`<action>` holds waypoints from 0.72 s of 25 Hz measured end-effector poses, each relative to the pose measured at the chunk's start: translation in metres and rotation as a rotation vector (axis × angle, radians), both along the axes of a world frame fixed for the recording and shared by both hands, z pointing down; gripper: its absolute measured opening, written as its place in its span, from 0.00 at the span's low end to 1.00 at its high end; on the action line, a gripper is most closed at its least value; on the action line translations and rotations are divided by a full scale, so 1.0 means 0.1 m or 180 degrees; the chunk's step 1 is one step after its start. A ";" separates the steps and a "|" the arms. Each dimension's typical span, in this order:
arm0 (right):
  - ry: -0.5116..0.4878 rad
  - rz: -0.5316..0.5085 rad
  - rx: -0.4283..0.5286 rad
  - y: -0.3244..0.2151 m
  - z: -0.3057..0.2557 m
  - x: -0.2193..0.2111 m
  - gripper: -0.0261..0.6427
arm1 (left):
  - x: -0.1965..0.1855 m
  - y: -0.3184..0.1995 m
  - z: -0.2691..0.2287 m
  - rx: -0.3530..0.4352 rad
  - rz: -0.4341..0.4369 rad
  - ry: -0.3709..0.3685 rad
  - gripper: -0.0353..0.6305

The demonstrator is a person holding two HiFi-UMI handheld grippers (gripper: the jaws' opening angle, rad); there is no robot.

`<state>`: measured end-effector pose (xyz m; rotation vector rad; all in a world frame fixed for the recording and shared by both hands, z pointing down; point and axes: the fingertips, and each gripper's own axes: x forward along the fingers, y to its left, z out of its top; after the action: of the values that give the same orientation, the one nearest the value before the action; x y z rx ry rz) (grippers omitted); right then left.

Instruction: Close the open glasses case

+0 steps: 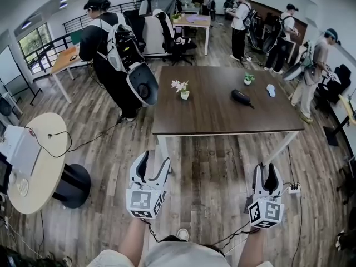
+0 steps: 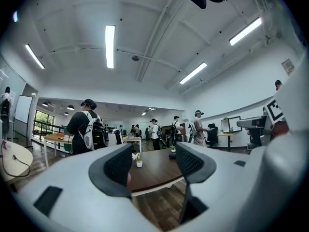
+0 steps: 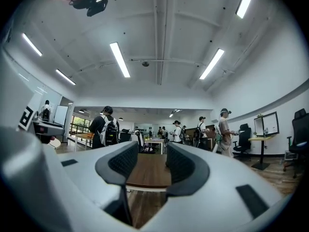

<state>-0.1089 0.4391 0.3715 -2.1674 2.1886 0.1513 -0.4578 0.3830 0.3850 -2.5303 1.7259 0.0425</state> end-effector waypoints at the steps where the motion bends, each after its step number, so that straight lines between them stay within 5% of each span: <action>1: 0.0009 -0.0010 -0.0014 -0.02 0.01 -0.02 0.33 | -0.02 -0.03 0.02 -0.0012 0.0002 -0.0003 0.48; 18: 0.0055 0.0128 -0.0157 -0.54 0.15 0.45 0.33 | 0.55 -0.70 0.26 -0.0258 0.0237 -0.0106 0.47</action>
<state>-0.0643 0.3848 0.3868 -2.2452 2.1816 0.1196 -0.4024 0.3126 0.4113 -2.6358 1.6539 -0.0662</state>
